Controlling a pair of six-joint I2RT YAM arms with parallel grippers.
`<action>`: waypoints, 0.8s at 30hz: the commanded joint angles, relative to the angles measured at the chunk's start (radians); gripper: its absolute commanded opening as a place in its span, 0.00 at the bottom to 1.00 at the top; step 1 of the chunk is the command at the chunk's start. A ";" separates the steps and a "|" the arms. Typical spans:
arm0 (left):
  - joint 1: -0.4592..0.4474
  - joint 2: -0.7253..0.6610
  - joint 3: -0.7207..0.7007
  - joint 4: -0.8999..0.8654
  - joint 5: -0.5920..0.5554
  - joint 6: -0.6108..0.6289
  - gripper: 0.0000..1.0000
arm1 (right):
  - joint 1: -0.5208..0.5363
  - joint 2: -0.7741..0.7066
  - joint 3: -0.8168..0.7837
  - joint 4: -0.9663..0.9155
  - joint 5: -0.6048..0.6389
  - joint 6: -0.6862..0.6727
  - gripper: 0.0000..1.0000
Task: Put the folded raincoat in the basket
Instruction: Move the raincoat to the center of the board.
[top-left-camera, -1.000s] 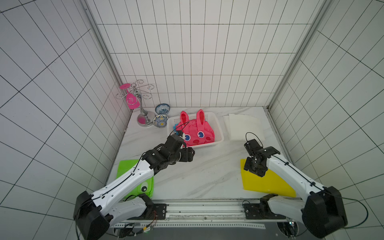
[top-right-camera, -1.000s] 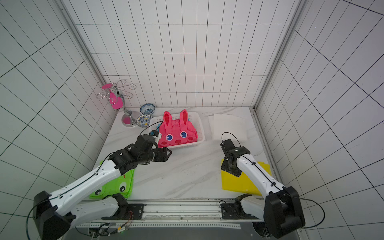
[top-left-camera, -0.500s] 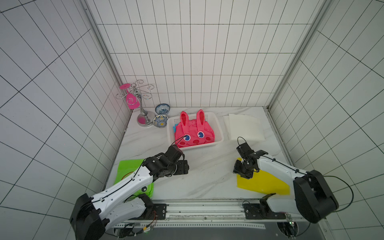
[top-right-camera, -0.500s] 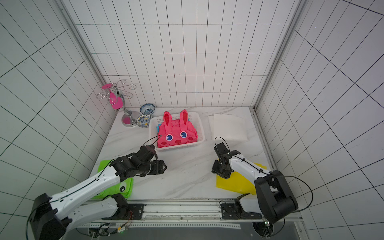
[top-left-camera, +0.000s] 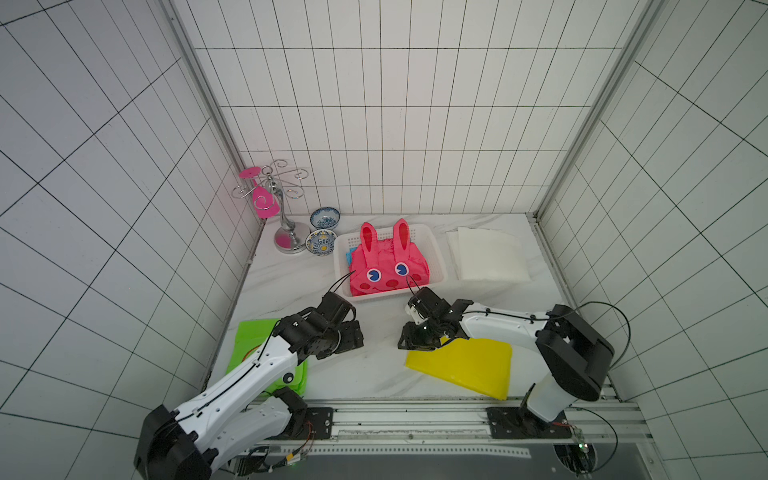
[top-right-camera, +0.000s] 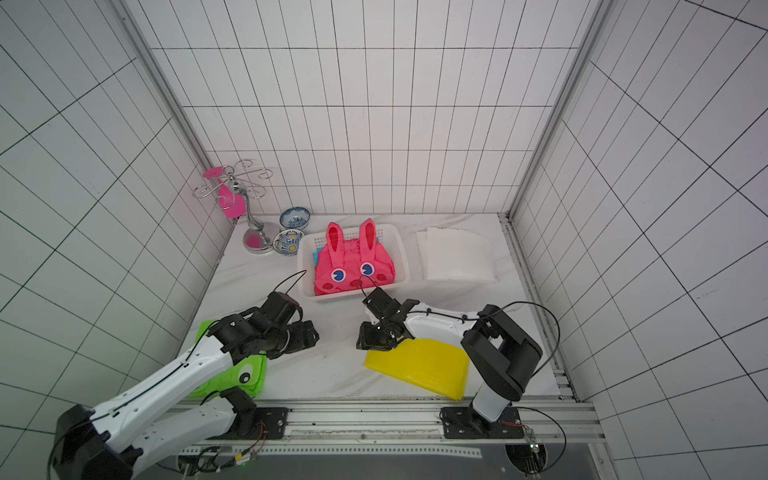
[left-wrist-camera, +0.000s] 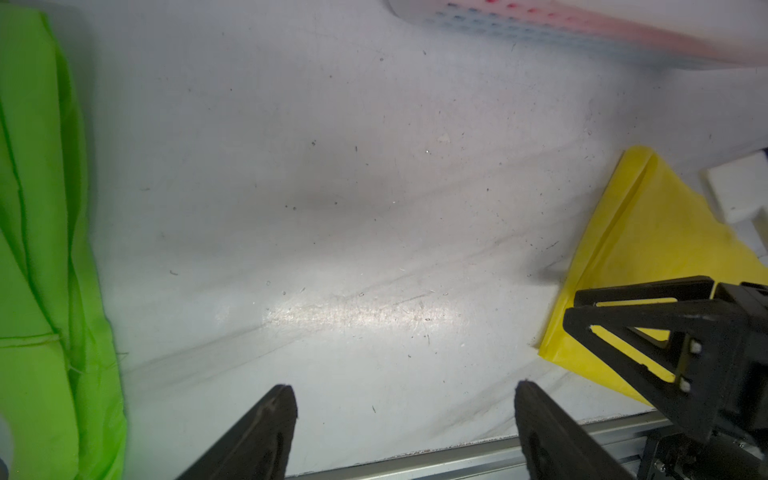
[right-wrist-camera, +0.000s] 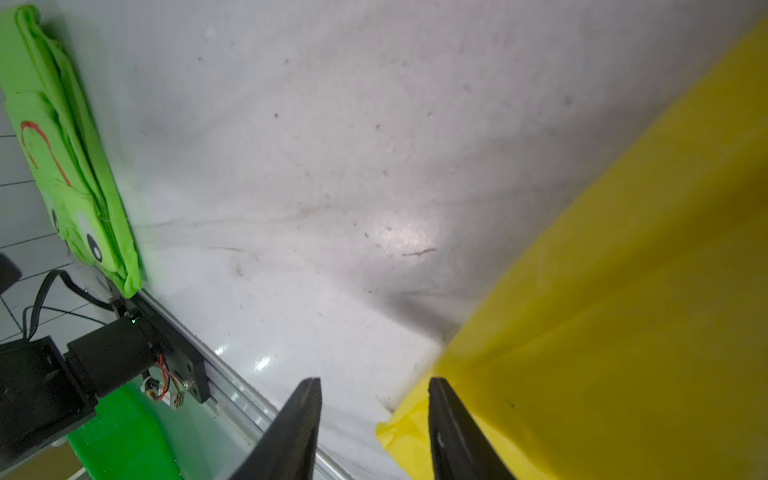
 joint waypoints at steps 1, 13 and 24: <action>0.002 -0.001 -0.026 0.057 0.056 0.005 0.85 | -0.011 -0.150 -0.012 -0.092 0.012 -0.058 0.48; -0.168 0.209 -0.026 0.368 0.085 0.023 0.84 | -0.485 -0.687 -0.275 -0.556 0.453 -0.050 0.65; -0.173 0.302 -0.056 0.502 0.039 0.052 0.89 | -0.695 -0.493 -0.414 -0.273 0.178 -0.086 0.65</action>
